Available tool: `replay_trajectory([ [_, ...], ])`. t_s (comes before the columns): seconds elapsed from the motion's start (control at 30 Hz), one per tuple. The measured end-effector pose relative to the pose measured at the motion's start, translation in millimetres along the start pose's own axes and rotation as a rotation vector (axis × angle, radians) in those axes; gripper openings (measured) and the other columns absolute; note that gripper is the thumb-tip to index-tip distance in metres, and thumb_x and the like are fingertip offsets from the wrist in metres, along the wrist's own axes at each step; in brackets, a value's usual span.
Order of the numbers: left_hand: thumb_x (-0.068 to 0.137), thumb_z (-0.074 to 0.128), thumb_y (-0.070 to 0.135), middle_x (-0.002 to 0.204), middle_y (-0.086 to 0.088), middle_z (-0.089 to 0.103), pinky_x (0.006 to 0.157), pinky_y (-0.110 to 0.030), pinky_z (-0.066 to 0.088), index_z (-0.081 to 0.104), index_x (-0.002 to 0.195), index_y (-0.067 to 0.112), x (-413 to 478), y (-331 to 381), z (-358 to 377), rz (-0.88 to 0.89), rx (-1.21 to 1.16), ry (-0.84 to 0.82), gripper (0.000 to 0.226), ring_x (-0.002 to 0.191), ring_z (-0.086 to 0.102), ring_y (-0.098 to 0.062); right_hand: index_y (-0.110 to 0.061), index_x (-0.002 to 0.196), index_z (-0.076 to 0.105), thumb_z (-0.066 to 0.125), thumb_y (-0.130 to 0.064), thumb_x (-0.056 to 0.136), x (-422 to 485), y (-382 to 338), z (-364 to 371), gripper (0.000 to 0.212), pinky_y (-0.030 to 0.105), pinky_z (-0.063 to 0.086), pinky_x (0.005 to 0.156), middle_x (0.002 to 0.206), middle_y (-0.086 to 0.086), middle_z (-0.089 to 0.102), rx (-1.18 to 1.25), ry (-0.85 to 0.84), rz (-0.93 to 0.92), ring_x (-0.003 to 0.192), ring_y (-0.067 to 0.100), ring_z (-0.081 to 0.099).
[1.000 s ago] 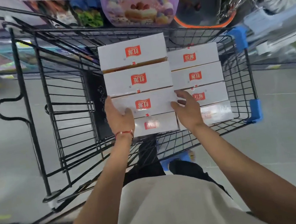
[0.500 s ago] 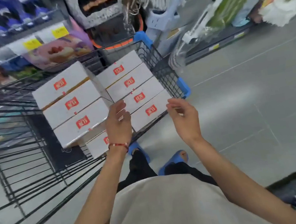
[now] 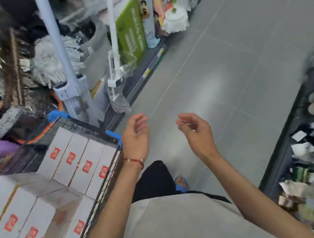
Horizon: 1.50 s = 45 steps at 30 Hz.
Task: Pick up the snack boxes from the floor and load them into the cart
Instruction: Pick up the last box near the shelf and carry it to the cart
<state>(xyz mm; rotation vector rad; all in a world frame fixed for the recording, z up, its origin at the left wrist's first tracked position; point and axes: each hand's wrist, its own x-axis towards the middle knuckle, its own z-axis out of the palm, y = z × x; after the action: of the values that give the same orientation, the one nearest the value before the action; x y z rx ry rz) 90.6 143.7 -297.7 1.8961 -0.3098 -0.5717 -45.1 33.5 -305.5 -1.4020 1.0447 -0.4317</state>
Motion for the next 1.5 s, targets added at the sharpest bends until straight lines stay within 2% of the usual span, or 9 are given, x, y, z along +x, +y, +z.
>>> replay_trajectory([
  [0.1, 0.093, 0.053, -0.009, 0.112, -0.010, 0.069, 0.097, -0.022, 0.049, 0.063, 0.114, 0.014, 27, 20, 39, 0.020, -0.023, -0.093, 0.033, 0.099, 0.065, -0.008, -0.023, 0.112, 0.073, 0.066, -0.014, 0.099, 28, -9, -27, 0.017, 0.013, 0.050, 0.080, 0.108, -0.002, 0.075, 0.054, 0.101, 0.001, 0.095, 0.009, 0.069],
  [0.2, 0.093, 0.054, -0.007, 0.113, -0.008, 0.070, 0.085, -0.010, 0.047, 0.063, 0.116, 0.014, 62, 40, 80, 0.061, 0.019, -0.180, 0.032, 0.094, 0.064, 0.001, -0.029, 0.107, 0.072, 0.066, -0.012, 0.098, 64, -23, -54, 0.020, 0.018, 0.052, 0.083, 0.107, -0.001, 0.076, 0.083, 0.190, -0.007, 0.098, 0.013, 0.070],
  [0.33, 0.093, 0.053, -0.008, 0.112, -0.006, 0.070, 0.082, -0.007, 0.046, 0.063, 0.119, 0.008, 119, 72, 143, 0.095, 0.022, -0.286, 0.032, 0.086, 0.062, 0.014, -0.033, 0.103, 0.071, 0.066, -0.012, 0.097, 127, -46, -94, 0.023, 0.023, 0.054, 0.087, 0.105, -0.001, 0.077, 0.099, 0.317, -0.027, 0.099, 0.016, 0.071],
  [0.57, 0.092, 0.055, -0.006, 0.107, 0.001, 0.071, 0.085, -0.014, 0.048, 0.063, 0.113, 0.019, 224, 145, 247, 0.135, 0.018, -0.445, 0.034, 0.093, 0.064, 0.007, -0.032, 0.106, 0.071, 0.065, -0.012, 0.097, 244, -90, -147, 0.023, 0.031, 0.057, 0.091, 0.106, 0.000, 0.076, 0.145, 0.448, 0.002, 0.101, 0.017, 0.071],
  [0.8, 0.092, 0.055, -0.006, 0.108, 0.001, 0.071, 0.084, -0.013, 0.048, 0.064, 0.112, 0.020, 301, 204, 344, 0.145, 0.092, -0.584, 0.034, 0.096, 0.065, 0.003, -0.026, 0.112, 0.072, 0.065, -0.012, 0.098, 338, -119, -202, 0.020, 0.018, 0.054, 0.085, 0.109, -0.002, 0.075, 0.212, 0.569, 0.052, 0.100, 0.011, 0.070],
  [0.97, 0.090, 0.053, -0.009, 0.104, 0.000, 0.071, 0.085, -0.018, 0.049, 0.063, 0.108, 0.021, 351, 233, 430, 0.149, 0.130, -0.625, 0.036, 0.089, 0.066, 0.003, -0.028, 0.110, 0.073, 0.066, -0.014, 0.098, 421, -121, -259, 0.020, 0.040, 0.058, 0.082, 0.106, -0.006, 0.076, 0.282, 0.621, 0.113, 0.099, 0.013, 0.071],
  [1.03, 0.091, 0.054, -0.008, 0.104, 0.003, 0.071, 0.085, -0.019, 0.049, 0.063, 0.108, 0.023, 372, 247, 464, 0.145, 0.137, -0.623, 0.037, 0.092, 0.067, -0.005, -0.029, 0.111, 0.073, 0.065, -0.016, 0.098, 455, -124, -285, 0.020, 0.039, 0.057, 0.080, 0.107, -0.009, 0.075, 0.291, 0.612, 0.122, 0.099, 0.010, 0.071],
  [1.2, 0.091, 0.055, -0.005, 0.104, 0.008, 0.072, 0.091, -0.026, 0.050, 0.063, 0.105, 0.033, 416, 292, 558, 0.129, 0.146, -0.603, 0.041, 0.103, 0.069, -0.018, -0.021, 0.116, 0.072, 0.064, -0.015, 0.100, 538, -147, -366, 0.019, 0.016, 0.052, 0.085, 0.109, -0.005, 0.076, 0.266, 0.563, 0.108, 0.098, 0.007, 0.069],
  [1.5, 0.092, 0.055, -0.005, 0.108, 0.000, 0.072, 0.097, -0.031, 0.051, 0.064, 0.112, 0.022, 491, 369, 698, 0.110, 0.090, -0.569, 0.035, 0.107, 0.068, -0.020, -0.021, 0.112, 0.072, 0.065, -0.012, 0.099, 693, -189, -479, 0.017, 0.016, 0.053, 0.083, 0.108, 0.001, 0.075, 0.211, 0.507, 0.087, 0.096, 0.009, 0.069],
])
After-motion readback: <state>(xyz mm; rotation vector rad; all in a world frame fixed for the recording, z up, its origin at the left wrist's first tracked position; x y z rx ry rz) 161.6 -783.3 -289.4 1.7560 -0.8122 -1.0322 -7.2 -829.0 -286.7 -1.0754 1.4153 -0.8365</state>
